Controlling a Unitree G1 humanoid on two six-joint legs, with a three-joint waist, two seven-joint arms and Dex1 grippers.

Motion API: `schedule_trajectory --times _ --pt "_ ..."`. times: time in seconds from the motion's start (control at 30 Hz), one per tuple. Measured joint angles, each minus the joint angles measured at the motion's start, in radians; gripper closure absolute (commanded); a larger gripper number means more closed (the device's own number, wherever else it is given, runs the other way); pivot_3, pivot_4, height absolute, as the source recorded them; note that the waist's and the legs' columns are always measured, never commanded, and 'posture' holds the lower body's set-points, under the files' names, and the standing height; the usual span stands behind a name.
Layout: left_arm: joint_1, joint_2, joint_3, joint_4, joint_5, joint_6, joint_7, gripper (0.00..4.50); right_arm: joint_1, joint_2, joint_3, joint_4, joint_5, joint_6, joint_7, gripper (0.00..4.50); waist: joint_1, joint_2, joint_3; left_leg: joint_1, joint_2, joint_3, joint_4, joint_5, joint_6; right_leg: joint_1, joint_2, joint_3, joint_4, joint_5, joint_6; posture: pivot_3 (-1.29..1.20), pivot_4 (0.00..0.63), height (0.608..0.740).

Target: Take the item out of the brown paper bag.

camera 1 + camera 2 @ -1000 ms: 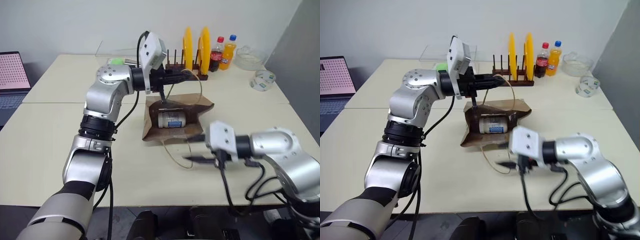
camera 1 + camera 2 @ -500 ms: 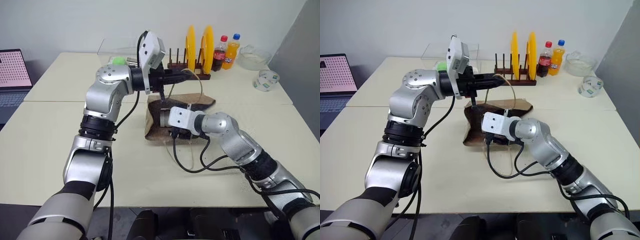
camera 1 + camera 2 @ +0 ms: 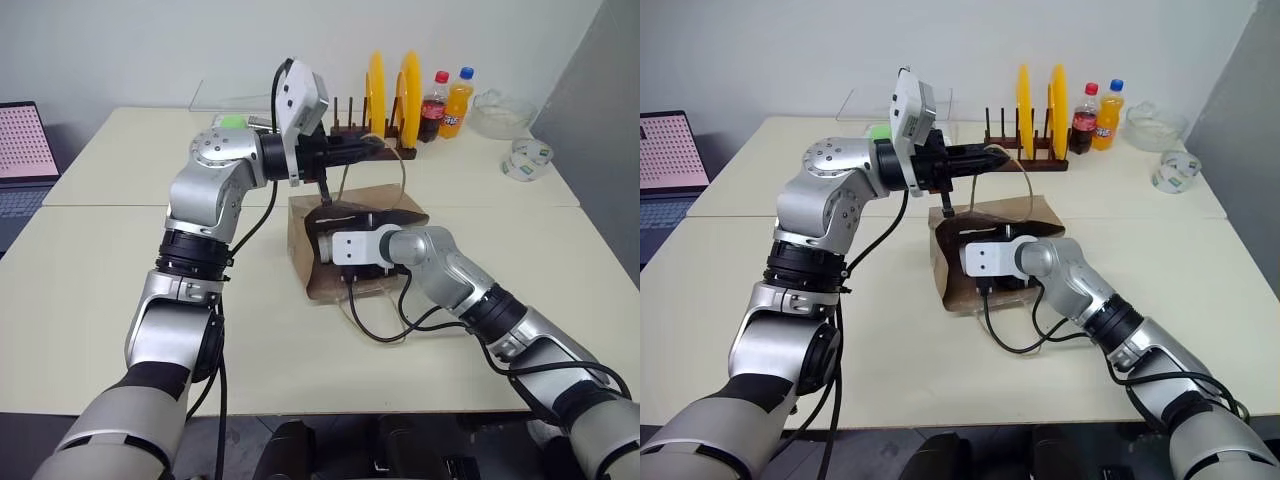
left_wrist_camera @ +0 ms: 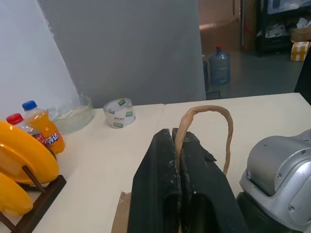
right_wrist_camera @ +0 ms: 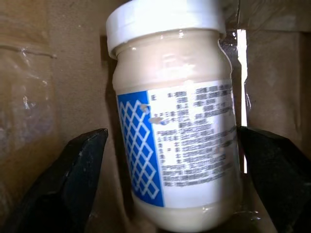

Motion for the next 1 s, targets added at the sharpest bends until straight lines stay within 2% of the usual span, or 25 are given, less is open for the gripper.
schedule_trajectory --times 0.07,0.27,0.53,0.63,0.8,1.0 --pt "0.000 0.005 0.000 0.004 0.004 -0.009 0.000 4.50 0.000 0.002 -0.007 -0.003 -0.003 -0.007 0.015 1.44 -0.002 0.000 0.000 0.000 0.000 0.000 0.000 0.000 0.000 0.000 0.000 0.000 0.000 0.000 0.000 0.00 0.150 0.740" --pt "-0.002 0.022 -0.002 0.064 0.040 -0.060 0.011 4.50 0.016 -0.021 -0.037 -0.057 0.001 -0.029 0.055 1.47 -0.002 0.000 0.000 -0.001 0.000 0.000 0.000 0.000 0.000 0.000 0.000 0.000 0.000 0.000 0.000 0.00 0.150 0.740" --pt "-0.057 0.025 -0.003 0.230 0.120 -0.154 0.098 4.50 0.092 -0.066 -0.136 -0.273 0.082 -0.063 0.127 1.47 -0.002 0.000 0.000 -0.002 0.000 -0.001 0.000 0.000 0.001 -0.001 0.000 -0.001 -0.001 0.000 0.000 0.00 0.150 0.740" --pt "-0.072 0.022 -0.004 0.265 0.138 -0.178 0.118 4.50 0.133 -0.067 -0.197 -0.348 0.180 -0.070 0.165 1.47 -0.002 0.000 0.000 -0.002 0.000 -0.001 0.000 -0.001 0.001 -0.001 0.000 -0.001 -0.001 0.000 0.000 0.00 0.150 0.740" --pt "-0.076 0.018 -0.004 0.313 0.161 -0.200 0.136 4.50 0.184 -0.023 -0.392 -0.472 0.433 -0.145 0.180 1.47 -0.001 0.000 0.000 -0.002 0.000 -0.001 0.000 -0.001 0.001 -0.001 0.000 -0.001 0.000 0.000 0.000 0.00 0.150 0.740" --pt "-0.077 0.011 -0.004 0.332 0.181 -0.215 0.137 4.50 0.181 0.020 -0.520 -0.517 0.548 -0.173 0.096 1.47 -0.001 0.000 0.000 -0.002 0.000 -0.001 0.000 -0.001 0.001 -0.001 0.000 -0.001 0.000 0.000 0.000 0.00 0.150 0.740"
